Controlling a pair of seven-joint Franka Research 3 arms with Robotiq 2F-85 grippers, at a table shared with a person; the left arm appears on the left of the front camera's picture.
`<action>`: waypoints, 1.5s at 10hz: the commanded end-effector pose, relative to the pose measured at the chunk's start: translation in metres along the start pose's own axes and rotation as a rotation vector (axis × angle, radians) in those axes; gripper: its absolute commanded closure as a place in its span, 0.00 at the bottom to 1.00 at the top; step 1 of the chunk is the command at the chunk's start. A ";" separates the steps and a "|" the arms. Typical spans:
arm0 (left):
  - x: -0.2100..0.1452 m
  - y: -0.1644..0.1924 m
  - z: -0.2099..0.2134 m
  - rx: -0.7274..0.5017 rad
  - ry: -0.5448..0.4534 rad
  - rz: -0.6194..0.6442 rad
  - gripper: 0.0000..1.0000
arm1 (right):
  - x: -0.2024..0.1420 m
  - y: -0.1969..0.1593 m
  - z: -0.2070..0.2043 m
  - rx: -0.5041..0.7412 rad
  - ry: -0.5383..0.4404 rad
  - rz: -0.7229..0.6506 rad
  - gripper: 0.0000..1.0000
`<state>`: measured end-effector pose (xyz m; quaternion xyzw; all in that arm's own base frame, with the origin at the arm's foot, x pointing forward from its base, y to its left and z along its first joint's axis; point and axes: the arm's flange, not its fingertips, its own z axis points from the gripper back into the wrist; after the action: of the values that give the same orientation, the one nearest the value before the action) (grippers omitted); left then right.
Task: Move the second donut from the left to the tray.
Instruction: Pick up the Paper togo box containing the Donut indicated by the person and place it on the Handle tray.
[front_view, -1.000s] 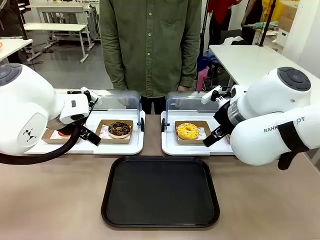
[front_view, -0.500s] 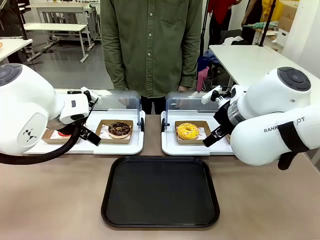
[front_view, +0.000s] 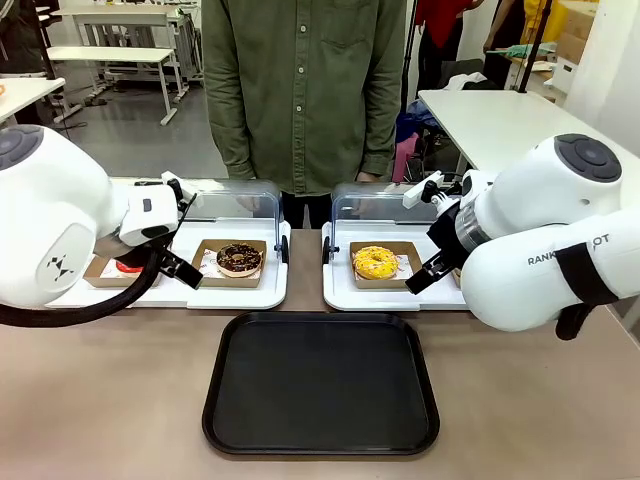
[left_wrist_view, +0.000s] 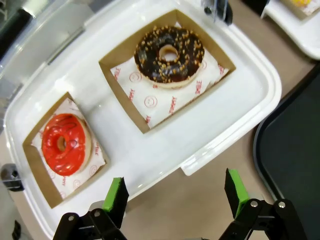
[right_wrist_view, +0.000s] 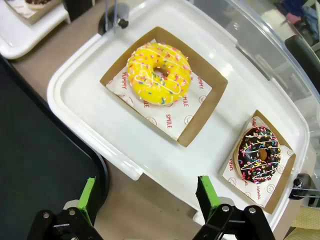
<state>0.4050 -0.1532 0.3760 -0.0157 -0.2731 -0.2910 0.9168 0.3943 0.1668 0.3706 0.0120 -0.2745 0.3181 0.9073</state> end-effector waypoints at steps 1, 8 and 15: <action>0.025 0.020 0.032 -0.049 -0.021 0.047 0.00 | 0.020 -0.014 0.023 0.018 -0.039 -0.014 0.00; 0.021 0.164 0.141 -0.453 -0.102 -0.152 0.00 | -0.049 -0.170 0.212 0.324 -0.375 -0.015 0.00; -0.088 0.274 0.139 -0.644 -0.498 -0.328 0.00 | -0.140 -0.287 0.208 0.509 -0.619 0.163 0.00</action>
<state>0.4215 0.1445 0.4854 -0.3175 -0.3684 -0.4823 0.7286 0.3585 -0.1806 0.5204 0.2975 -0.4477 0.4130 0.7352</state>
